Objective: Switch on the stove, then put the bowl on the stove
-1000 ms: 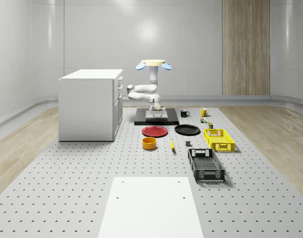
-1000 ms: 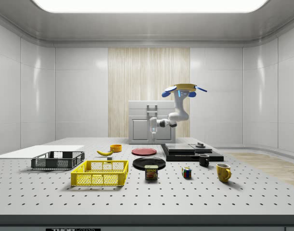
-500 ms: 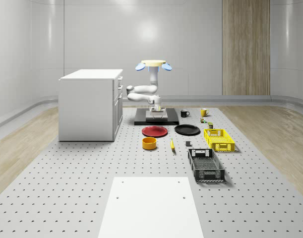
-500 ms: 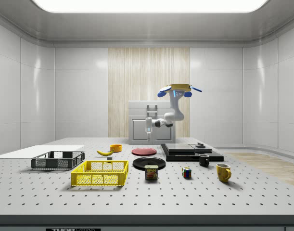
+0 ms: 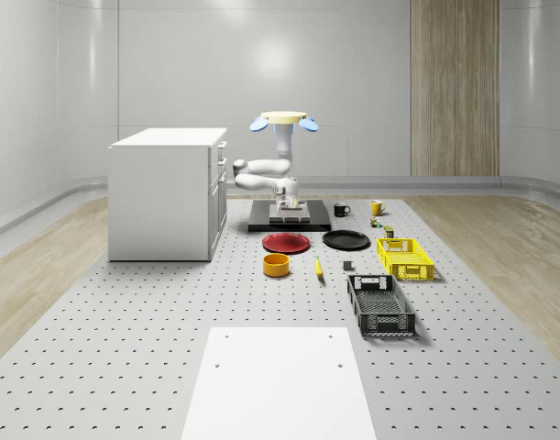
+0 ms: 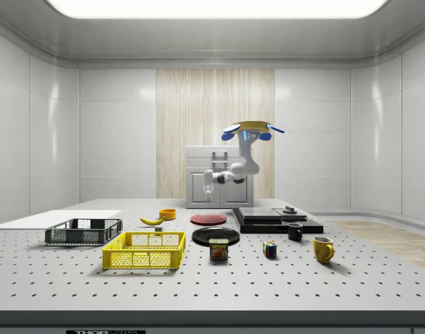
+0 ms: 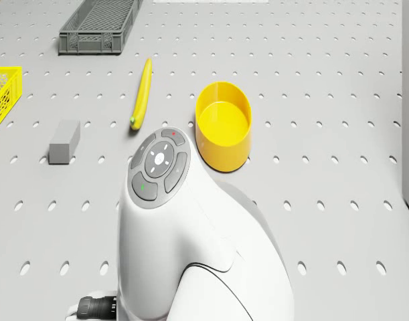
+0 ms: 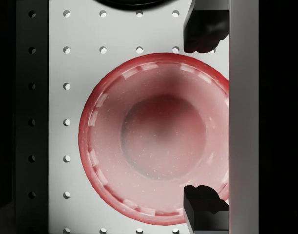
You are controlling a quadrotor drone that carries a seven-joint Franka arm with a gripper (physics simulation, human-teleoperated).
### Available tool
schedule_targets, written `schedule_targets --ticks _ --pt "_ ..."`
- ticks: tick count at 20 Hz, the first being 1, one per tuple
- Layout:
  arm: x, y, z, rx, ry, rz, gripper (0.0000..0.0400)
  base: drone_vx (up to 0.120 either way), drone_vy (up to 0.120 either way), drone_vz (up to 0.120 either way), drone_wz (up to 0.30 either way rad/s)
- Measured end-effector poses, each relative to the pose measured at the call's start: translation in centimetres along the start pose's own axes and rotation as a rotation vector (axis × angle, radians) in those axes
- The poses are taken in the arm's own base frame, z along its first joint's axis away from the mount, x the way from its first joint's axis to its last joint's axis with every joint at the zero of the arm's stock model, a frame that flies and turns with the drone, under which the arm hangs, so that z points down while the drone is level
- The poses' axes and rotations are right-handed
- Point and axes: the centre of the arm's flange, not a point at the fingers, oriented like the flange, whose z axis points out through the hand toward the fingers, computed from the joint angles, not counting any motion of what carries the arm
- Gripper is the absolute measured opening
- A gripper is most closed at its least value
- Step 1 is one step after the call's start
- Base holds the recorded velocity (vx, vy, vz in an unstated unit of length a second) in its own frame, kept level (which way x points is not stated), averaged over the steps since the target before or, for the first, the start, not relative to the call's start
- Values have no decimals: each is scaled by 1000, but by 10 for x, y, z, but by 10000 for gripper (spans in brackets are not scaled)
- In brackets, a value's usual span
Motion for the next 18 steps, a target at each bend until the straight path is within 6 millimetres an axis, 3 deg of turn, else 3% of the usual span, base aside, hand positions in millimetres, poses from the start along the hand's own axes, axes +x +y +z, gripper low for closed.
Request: schedule_targets --ticks 18 --pt "0 0 0 0 0 0 400 120 0 0 0"
